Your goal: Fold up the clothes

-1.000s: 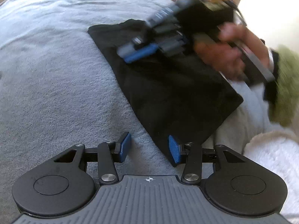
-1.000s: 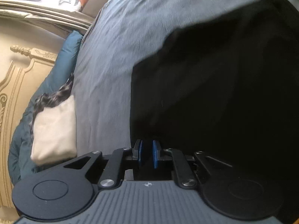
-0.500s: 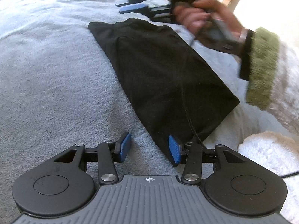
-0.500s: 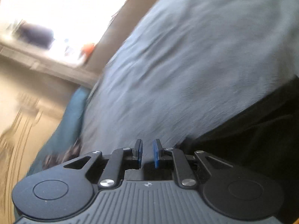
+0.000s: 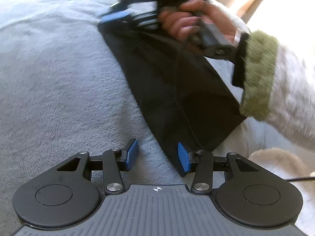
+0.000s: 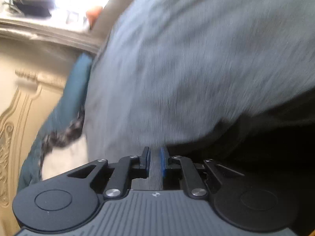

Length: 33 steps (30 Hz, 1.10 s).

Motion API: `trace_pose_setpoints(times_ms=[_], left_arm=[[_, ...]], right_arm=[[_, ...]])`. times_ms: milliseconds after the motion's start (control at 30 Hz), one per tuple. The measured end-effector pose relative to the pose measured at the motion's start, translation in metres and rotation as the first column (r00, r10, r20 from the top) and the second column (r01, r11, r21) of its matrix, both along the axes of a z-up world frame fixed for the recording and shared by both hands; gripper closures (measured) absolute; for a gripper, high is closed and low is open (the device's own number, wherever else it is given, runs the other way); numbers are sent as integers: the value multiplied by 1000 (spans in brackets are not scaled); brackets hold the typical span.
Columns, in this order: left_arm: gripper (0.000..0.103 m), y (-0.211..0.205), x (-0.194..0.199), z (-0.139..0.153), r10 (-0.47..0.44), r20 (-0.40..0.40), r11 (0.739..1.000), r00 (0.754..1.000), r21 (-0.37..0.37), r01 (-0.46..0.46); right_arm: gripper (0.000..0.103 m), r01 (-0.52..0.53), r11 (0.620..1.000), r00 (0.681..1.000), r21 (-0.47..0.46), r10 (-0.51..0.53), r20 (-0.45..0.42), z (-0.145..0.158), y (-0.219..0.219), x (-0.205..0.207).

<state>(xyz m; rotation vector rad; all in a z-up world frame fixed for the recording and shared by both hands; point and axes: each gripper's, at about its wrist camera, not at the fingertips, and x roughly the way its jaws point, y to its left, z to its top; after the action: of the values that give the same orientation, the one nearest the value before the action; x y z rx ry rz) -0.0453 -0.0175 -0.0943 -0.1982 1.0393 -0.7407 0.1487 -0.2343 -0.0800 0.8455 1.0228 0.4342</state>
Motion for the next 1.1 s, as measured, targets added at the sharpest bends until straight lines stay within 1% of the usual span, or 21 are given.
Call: trace_pose_setpoints(times_ms=[67, 167, 267, 300, 367, 467, 533, 567, 600, 633, 667, 733, 800, 867, 900, 967, 1033, 1100], left_arm=[[58, 9, 3, 4, 20, 3, 1000, 1000, -19, -20], [58, 23, 9, 15, 65, 51, 998, 997, -30, -63], [60, 29, 23, 27, 103, 99, 994, 990, -54, -98], [62, 25, 30, 31, 108, 118, 993, 987, -60, -102], [67, 11, 43, 37, 105, 167, 993, 980, -79, -93], [68, -18, 67, 37, 77, 203, 993, 976, -108, -56], [68, -34, 81, 23, 89, 194, 993, 977, -95, -71], [68, -39, 86, 15, 95, 192, 994, 977, -70, -83], [68, -42, 91, 6, 99, 195, 995, 976, -29, -95], [69, -40, 92, -2, 106, 196, 994, 975, 4, -109], [71, -31, 89, -6, 123, 189, 992, 974, 13, -127], [71, -5, 83, -5, 166, 170, 986, 971, -6, -167], [70, 13, 79, 3, 198, 168, 980, 966, -29, -196], [69, 19, 74, 16, 205, 202, 979, 958, -46, -199], [69, 17, 75, 20, 198, 210, 980, 957, -59, -190], [69, 4, 82, 25, 166, 212, 984, 963, -94, -149], [69, -14, 90, 25, 136, 211, 987, 968, -112, -114], [69, -28, 101, 14, 139, 195, 987, 971, -103, -120]], right_arm=[[90, 42, 998, 998, 42, -43, 40, 17, -23, -19], [90, 91, 987, 992, 132, -102, 74, 45, -64, -59], [90, 150, 976, 987, 160, -158, 37, 49, -86, -92], [90, 170, 971, 984, 166, -176, 21, 50, -93, -102], [90, 208, 972, 978, 108, -208, -7, 41, -97, -113], [90, 238, 969, 971, 63, -236, -33, 17, -102, -118], [91, 236, 971, 971, -27, -237, -15, 5, -96, -114], [91, 239, 968, 971, -74, -240, -17, -1, -96, -113], [92, 241, 965, 970, -101, -244, -21, -7, -99, -113], [94, 255, 960, 966, -114, -258, -16, -10, -105, -116], [94, 284, 952, 958, -117, -287, -8, -9, -114, -121], [93, 350, 929, 936, -116, -352, 9, -4, -136, -134], [93, 393, 907, 919, -149, -391, 45, 5, -151, -143], [93, 389, 912, 921, -131, -381, 80, 14, -154, -146], [93, 381, 917, 924, -118, -371, 92, 17, -153, -145], [93, 334, 937, 941, -104, -325, 100, 16, -137, -131], [93, 282, 955, 956, -93, -273, 105, 14, -118, -116], [93, 239, 967, 968, -90, -229, 102, 9, -104, -101]])
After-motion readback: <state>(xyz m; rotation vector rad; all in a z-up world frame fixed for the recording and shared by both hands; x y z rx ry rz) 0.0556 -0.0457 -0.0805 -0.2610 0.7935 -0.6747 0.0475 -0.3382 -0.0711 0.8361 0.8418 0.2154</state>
